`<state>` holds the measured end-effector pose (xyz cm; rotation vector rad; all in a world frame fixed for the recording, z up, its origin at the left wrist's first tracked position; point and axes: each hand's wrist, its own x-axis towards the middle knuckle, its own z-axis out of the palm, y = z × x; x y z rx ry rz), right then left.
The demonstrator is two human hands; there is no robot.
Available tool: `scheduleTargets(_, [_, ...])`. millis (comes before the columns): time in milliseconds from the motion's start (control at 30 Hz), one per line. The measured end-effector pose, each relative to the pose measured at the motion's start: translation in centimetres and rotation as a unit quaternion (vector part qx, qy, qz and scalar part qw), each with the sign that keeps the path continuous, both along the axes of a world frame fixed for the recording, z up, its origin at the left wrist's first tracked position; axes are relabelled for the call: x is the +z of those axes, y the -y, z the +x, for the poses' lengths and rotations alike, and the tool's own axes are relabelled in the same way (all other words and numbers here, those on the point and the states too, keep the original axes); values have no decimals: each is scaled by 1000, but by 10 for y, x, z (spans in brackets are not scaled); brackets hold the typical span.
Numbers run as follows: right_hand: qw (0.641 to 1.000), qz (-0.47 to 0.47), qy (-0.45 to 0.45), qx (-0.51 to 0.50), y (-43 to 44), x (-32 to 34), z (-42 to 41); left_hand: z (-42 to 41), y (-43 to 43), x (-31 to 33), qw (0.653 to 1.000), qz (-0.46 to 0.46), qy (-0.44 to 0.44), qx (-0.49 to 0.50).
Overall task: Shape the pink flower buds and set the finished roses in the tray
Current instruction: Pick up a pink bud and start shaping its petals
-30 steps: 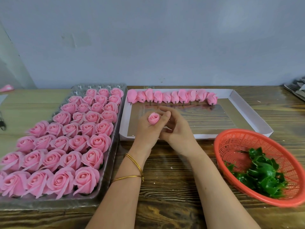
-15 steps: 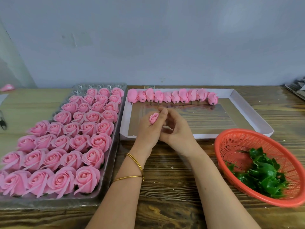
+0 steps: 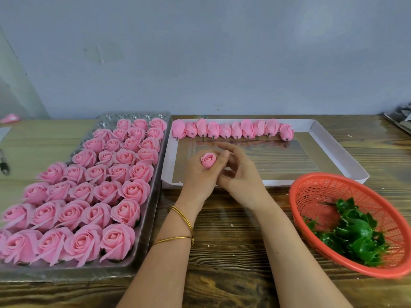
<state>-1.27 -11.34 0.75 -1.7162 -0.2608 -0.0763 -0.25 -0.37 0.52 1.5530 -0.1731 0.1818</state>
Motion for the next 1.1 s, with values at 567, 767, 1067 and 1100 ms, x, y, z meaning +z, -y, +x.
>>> scheduleTargets(567, [996,-15,5,-90,-4,6,-2,0,7,-4,977,181,85,77])
scheduleTargets(767, [996,-13,4,-83,-6,7,-3,-3,7,-1,978,181,79,65])
scheduleTargets(1067, [994,93,-9,-51,-7,6,-1,0,7,-2,983,144,65,92])
scheduleTargets(1100, [991,123,-15,-43,-8,6,-1,1,7,-4,984,137,60,99])
